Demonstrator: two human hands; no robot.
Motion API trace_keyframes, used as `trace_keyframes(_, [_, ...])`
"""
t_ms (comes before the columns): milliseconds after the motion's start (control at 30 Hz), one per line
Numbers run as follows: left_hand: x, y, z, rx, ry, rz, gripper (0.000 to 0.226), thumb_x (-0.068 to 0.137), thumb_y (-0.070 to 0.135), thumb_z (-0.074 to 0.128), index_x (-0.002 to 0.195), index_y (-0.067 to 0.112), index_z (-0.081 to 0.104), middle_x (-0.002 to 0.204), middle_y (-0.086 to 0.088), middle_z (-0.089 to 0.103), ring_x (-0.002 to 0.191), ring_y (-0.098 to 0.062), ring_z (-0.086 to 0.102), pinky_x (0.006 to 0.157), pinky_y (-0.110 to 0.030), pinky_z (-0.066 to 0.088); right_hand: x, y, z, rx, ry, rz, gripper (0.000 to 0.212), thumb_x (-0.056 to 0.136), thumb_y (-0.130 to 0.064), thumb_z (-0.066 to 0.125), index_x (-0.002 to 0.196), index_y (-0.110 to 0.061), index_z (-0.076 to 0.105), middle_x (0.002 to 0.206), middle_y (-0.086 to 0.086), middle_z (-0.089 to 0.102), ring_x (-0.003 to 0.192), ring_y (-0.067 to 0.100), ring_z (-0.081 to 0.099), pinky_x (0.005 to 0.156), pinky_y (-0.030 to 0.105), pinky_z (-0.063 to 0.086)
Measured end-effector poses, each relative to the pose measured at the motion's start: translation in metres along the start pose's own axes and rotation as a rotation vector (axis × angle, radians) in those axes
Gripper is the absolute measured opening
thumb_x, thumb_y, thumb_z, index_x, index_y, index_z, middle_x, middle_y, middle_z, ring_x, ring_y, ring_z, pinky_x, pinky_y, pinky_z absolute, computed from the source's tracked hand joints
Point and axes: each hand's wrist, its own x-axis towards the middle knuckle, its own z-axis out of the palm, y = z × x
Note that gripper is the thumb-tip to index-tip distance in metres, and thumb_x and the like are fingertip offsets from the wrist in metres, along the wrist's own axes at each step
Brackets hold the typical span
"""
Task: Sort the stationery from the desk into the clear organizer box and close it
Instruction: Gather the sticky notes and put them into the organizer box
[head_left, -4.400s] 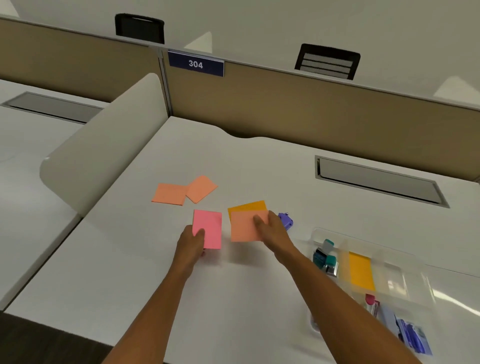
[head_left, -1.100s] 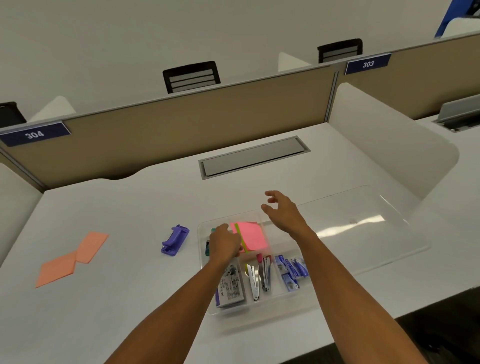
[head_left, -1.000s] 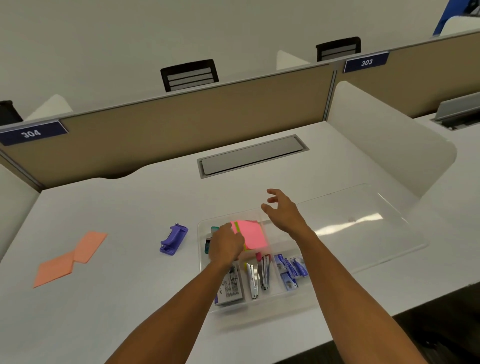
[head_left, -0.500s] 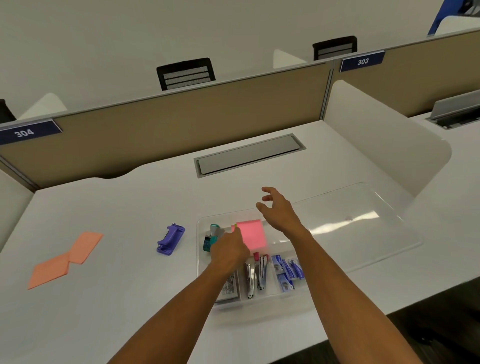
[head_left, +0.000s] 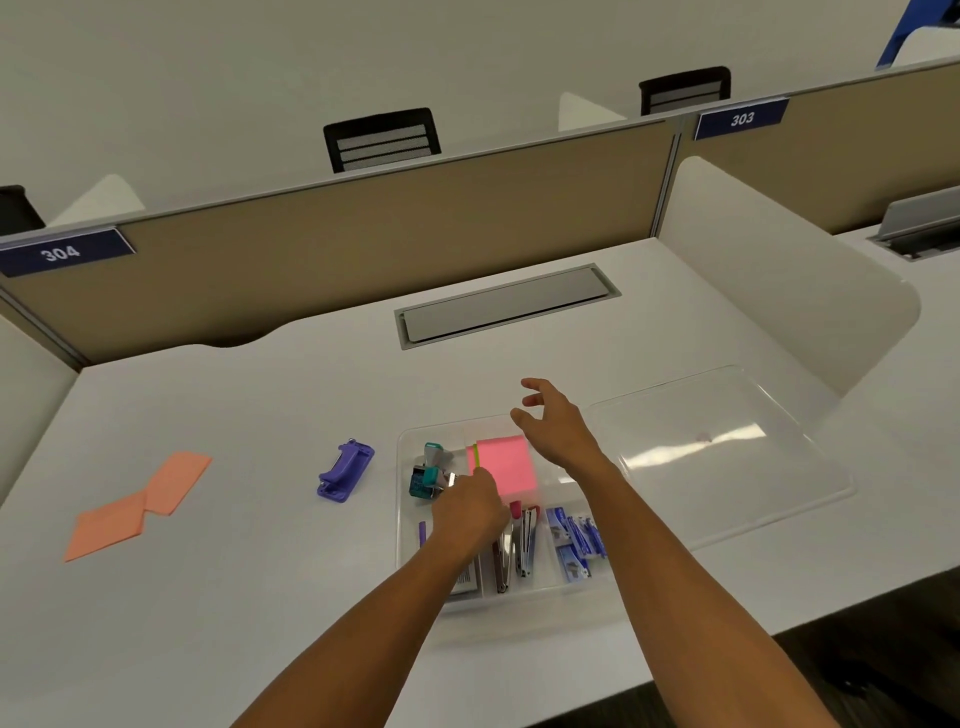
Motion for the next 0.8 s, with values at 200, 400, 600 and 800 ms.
trace_keyframes(200, [-0.001,-0.005,0.003,0.003,0.020,-0.023,0.023,0.091,0.023,0.056,0.110,0.010,0.057,0.102,-0.007,0.063,0.090,-0.022,0.062,0.077,-0.034,0.054,0.004,-0.002,0.002,-0.037,-0.020,-0.007,0.050,0.095,-0.031,0.060,0.141,-0.026,0.041,0.136,0.003,0.055,0.122,0.029,0.051,0.102,0.050,0.046])
trace_keyframes(400, [-0.008,-0.006,0.005,-0.022,0.054,-0.004,0.035,0.091,0.031,0.056,0.120,0.013,0.049,0.109,-0.008,0.063,0.098,-0.025,0.061,0.079,-0.038,0.052,0.006,-0.004,0.008,-0.073,-0.063,-0.036,0.050,0.095,-0.032,0.059,0.141,-0.027,0.041,0.135,0.002,0.054,0.124,0.028,0.050,0.104,0.050,0.044])
trace_keyframes(600, [-0.009,-0.015,0.001,-0.134,0.208,0.013,0.036,0.096,0.033,0.048,0.128,0.018,0.050,0.117,-0.004,0.065,0.103,-0.021,0.063,0.084,-0.037,0.051,0.003,-0.006,0.018,-0.119,-0.115,-0.088,0.048,0.095,-0.033,0.059,0.140,-0.028,0.043,0.135,0.001,0.055,0.124,0.026,0.050,0.104,0.047,0.044])
trace_keyframes(800, [-0.010,-0.038,-0.019,-0.249,0.372,0.025,0.037,0.095,0.036,0.046,0.129,0.025,0.055,0.114,0.005,0.069,0.098,-0.016,0.065,0.082,-0.034,0.053,-0.001,-0.020,0.040,-0.145,-0.165,-0.153,0.047,0.095,-0.032,0.059,0.139,-0.029,0.043,0.133,0.000,0.055,0.124,0.024,0.049,0.104,0.044,0.043])
